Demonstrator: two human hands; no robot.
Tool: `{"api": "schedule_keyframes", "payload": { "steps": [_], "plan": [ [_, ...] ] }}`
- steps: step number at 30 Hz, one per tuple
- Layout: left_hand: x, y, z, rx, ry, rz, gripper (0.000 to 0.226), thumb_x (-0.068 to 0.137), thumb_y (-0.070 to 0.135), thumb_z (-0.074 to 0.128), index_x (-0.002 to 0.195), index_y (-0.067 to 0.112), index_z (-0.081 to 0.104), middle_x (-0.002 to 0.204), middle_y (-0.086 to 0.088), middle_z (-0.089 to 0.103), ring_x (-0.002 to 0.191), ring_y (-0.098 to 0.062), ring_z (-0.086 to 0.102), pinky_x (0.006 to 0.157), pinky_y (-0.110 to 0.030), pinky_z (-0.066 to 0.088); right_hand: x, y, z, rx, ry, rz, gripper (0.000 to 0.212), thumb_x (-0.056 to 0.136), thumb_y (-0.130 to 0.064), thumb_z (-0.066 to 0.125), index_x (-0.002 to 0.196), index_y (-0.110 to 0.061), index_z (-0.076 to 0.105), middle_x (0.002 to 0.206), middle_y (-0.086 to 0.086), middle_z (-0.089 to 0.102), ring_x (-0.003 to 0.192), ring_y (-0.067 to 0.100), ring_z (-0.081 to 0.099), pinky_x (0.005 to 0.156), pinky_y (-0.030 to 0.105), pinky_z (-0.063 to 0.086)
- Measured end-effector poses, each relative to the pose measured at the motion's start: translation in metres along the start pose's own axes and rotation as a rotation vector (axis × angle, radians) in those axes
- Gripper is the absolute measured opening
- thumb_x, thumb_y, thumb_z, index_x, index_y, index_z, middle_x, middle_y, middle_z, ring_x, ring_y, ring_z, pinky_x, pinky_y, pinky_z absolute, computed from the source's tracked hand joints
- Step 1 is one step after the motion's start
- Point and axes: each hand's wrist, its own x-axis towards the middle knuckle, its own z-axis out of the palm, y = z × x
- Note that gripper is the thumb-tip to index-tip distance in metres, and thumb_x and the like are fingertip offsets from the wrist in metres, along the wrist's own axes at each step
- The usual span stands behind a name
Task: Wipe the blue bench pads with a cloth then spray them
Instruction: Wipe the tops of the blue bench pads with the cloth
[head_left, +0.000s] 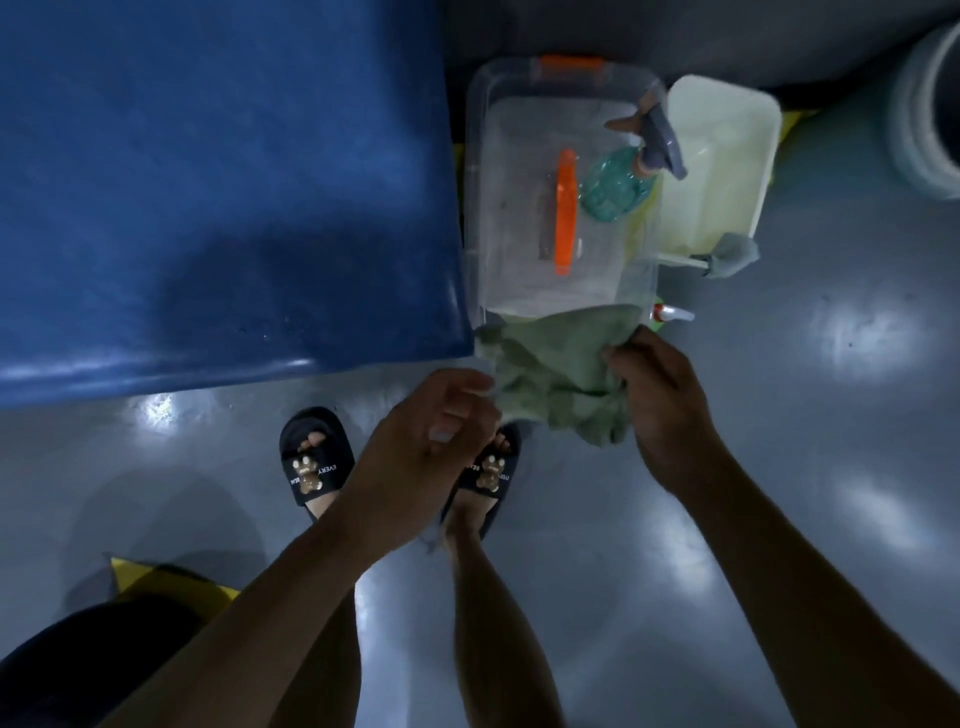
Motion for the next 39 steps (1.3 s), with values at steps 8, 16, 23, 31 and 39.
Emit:
{"api": "schedule_keyframes", "payload": {
  "steps": [8,16,23,31,39],
  "plan": [
    [-0.027,0.083,-0.029,0.302,-0.112,0.339,0.075,0.079,0.031,0.081,0.144,0.03,0.043,0.138,0.017,0.052,0.13,0.001,0.048,0.105,-0.015,0.041,-0.071,-0.085,0.029,-0.173,-0.338,-0.176,0.024,0.097,-0.01,0.047,0.109,-0.014,0.067,0.093,-0.005,0.07,0.086,0.009,0.064,0.073,0.025,0.049],
    [-0.04,0.1,-0.053,0.177,-0.168,0.206,0.02,0.09,0.037,0.07,0.102,0.021,0.073,0.086,-0.002,0.076,0.079,-0.02,0.074,0.068,-0.038,0.058,-0.078,-0.115,0.047,-0.354,-0.435,-0.19,0.065,0.073,-0.033,0.083,0.131,-0.025,0.056,0.097,-0.007,0.071,0.091,0.005,0.069,0.073,0.017,0.052],
    [-0.064,0.094,-0.087,0.111,-0.072,0.155,0.021,0.092,0.038,0.061,0.106,0.024,0.069,0.094,-0.007,0.074,0.085,-0.02,0.073,0.07,-0.04,0.057,-0.073,-0.092,0.068,-0.473,-0.491,-0.035,0.038,0.065,-0.03,0.077,0.101,-0.018,0.072,0.098,0.015,0.073,0.095,0.033,0.069,0.087,0.057,0.054],
    [-0.073,0.075,-0.103,-0.38,-0.006,-0.014,0.026,0.099,0.023,0.053,0.122,0.017,0.065,0.116,-0.012,0.072,0.107,-0.03,0.069,0.086,-0.043,0.057,-0.082,-0.073,0.094,0.365,-0.618,0.338,0.063,0.063,-0.041,0.09,0.121,-0.024,0.07,0.123,0.006,0.07,0.107,0.025,0.07,0.083,0.043,0.06],
    [-0.083,0.058,-0.127,-0.545,-0.093,0.04,0.035,0.084,0.009,0.071,0.119,0.015,0.067,0.108,-0.014,0.073,0.096,-0.025,0.071,0.074,-0.033,0.059,-0.081,-0.077,0.091,0.402,-0.555,0.189,0.033,0.065,-0.007,0.074,0.096,-0.017,0.08,0.103,0.011,0.075,0.095,0.023,0.072,0.079,0.031,0.059]
  ]
}}
